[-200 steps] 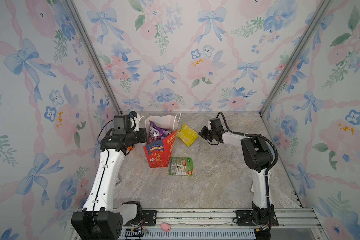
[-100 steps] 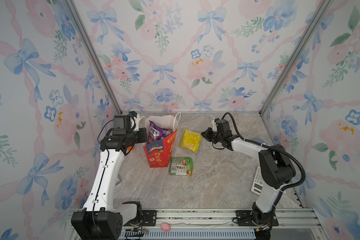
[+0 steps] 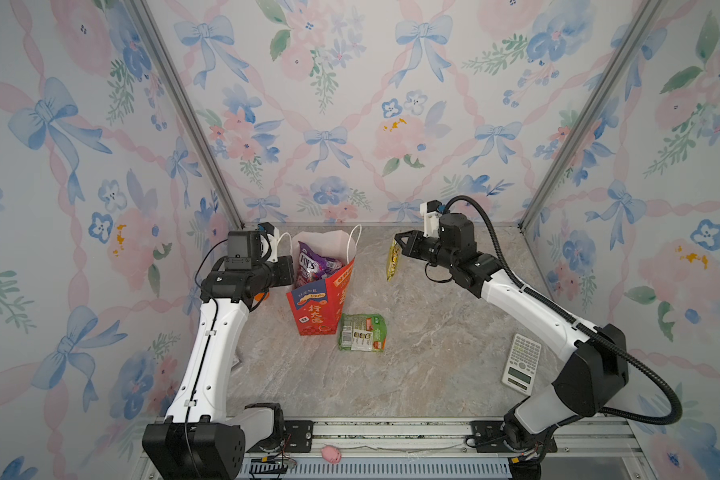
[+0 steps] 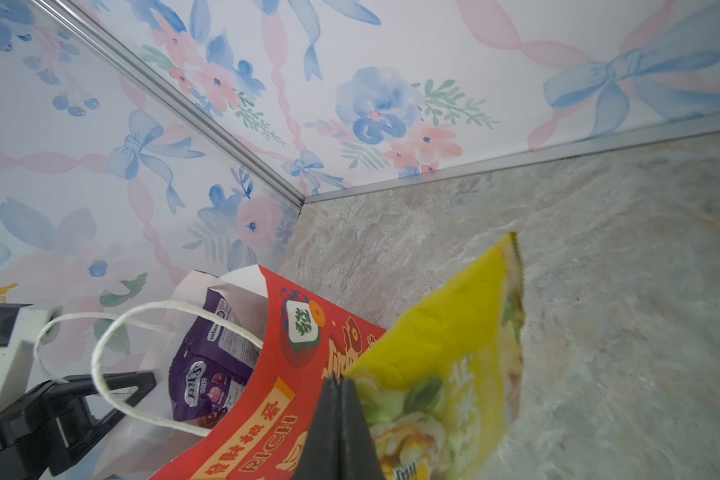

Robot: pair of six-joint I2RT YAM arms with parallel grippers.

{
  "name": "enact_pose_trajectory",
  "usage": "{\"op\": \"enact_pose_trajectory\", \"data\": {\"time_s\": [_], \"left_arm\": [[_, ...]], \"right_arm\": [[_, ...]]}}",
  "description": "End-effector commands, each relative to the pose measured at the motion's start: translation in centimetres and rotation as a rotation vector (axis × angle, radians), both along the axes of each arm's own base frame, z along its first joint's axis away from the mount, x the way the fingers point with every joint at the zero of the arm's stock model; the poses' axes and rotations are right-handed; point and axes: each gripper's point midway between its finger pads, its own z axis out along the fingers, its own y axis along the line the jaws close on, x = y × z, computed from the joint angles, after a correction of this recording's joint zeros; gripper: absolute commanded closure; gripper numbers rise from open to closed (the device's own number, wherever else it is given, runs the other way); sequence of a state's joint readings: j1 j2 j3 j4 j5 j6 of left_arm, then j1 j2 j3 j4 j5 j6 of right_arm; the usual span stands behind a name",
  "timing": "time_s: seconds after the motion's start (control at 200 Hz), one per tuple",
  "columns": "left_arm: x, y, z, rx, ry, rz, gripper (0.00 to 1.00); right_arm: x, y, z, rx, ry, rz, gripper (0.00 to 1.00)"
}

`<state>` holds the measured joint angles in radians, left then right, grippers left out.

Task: Place the snacks into the paper bag
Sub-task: 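Lift the yellow packet with the right gripper up over the paper bag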

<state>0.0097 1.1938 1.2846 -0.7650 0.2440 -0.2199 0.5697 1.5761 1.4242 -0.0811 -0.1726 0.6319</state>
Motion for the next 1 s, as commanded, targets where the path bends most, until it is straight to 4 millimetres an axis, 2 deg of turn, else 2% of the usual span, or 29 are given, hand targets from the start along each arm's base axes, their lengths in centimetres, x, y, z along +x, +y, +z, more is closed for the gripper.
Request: {"op": "enact_pose_trajectory", "data": {"time_s": [0.0, 0.2, 0.315, 0.665, 0.99, 0.995], "left_arm": [[-0.3, -0.2, 1.1, -0.008, -0.040, -0.021, 1.00], [-0.3, -0.3, 1.3, -0.014, -0.044, -0.023, 1.00], [-0.3, -0.4, 1.2, -0.017, -0.042, -0.027, 1.00], [-0.2, -0.5, 1.2, -0.025, -0.039, -0.031, 1.00], [-0.3, -0.5, 1.1, -0.024, -0.038, -0.029, 1.00], [-0.3, -0.5, 1.1, -0.024, -0.039, -0.029, 1.00]], "right_arm": [[-1.3, 0.1, 3.4, -0.068, -0.097, 0.014, 1.00], [-2.9, 1.1, 9.4, -0.051, -0.246, 0.032, 1.00], [-3.9, 1.8, 12.0, -0.042, -0.302, 0.054, 1.00], [-6.1, 4.3, 16.3, -0.043, -0.416, 0.113, 1.00], [-9.5, 8.5, 20.1, -0.020, -0.518, 0.231, 1.00], [-9.2, 8.9, 19.7, -0.027, -0.510, 0.235, 1.00]]}}
